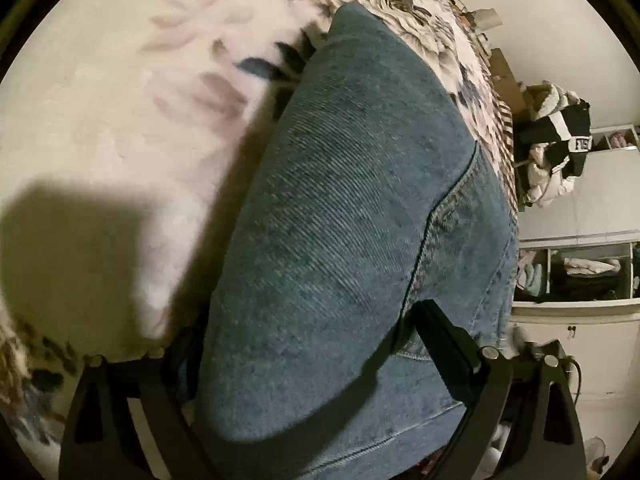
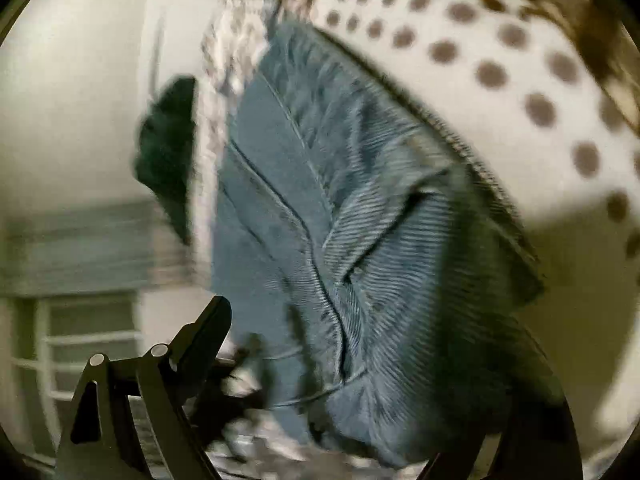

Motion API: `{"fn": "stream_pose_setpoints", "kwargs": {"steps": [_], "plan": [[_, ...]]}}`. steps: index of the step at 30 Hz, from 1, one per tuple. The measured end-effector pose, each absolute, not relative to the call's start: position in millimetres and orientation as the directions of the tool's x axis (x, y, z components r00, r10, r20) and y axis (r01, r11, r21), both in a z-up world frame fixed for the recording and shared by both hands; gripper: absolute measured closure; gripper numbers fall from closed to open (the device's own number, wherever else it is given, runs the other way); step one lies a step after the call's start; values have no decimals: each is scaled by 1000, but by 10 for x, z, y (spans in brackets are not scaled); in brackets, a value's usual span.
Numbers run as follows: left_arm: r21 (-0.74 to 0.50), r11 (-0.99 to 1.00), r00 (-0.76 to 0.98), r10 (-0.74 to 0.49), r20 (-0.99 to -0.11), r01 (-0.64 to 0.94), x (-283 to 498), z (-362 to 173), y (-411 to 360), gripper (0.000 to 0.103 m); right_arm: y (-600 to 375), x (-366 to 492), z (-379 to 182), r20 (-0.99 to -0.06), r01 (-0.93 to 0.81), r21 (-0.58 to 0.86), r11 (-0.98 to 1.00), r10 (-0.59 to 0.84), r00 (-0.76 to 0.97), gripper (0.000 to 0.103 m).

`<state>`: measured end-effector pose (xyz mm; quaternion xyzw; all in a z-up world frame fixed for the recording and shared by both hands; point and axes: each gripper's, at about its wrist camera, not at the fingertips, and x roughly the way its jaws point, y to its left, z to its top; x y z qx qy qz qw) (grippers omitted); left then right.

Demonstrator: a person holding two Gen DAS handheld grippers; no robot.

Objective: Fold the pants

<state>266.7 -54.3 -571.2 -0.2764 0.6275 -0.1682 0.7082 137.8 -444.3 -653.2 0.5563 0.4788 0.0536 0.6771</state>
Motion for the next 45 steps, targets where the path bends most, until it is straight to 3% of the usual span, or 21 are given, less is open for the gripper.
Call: {"fn": "stream_pose_setpoints", "kwargs": {"steps": [3, 5, 8, 10, 12, 13, 16, 32, 39, 45], "plan": [[-610, 786, 155, -594, -790, -97, 2670, -5707, -562, 9, -4373, 1445, -6614, -606, 466, 792, 394, 599, 524, 17], [-628, 774, 173, -609, -774, -84, 2664, -5674, -570, 9, -4327, 1458, -6524, -607, 451, 793, 409, 591, 531, 44], [-650, 757, 220, -625, -749, -63, 2628, -5619, -553, 29, -4311, 1421, -6441, -615, 442, 788, 428, 570, 544, 47], [-663, 745, 232, -634, -737, -73, 2601, -5647, -487, 48, -4297, 1427, -6490, -627, 460, 778, 428, 566, 534, 47], [-678, 732, 243, -648, -722, -64, 2585, -5639, -462, 58, -4319, 1446, -6546, -626, 481, 777, 405, 573, 529, 48], [-680, 731, 253, -649, -718, -55, 2571, -5607, -461, 69, -4306, 1468, -6518, -635, 482, 771, 416, 564, 528, 56], [-694, 720, 282, -663, -693, -15, 2550, -5435, -488, 81, -4245, 1460, -6344, -661, 477, 750, 458, 529, 532, 69], [-764, 640, 439, -711, -549, 81, 2949, -4169, -222, 82, -3941, 1789, -4793, -607, 334, 782, 526, 521, 599, 76], [-779, 618, 473, -720, -507, 106, 3839, -4129, 101, 82, -3637, 2857, -4504, -578, 269, 785, 558, 503, 642, 76], [-773, 628, 469, -711, -524, 87, 4831, -4340, 412, 82, -3257, 3960, -4689, -592, 282, 773, 568, 488, 641, 76]]}}
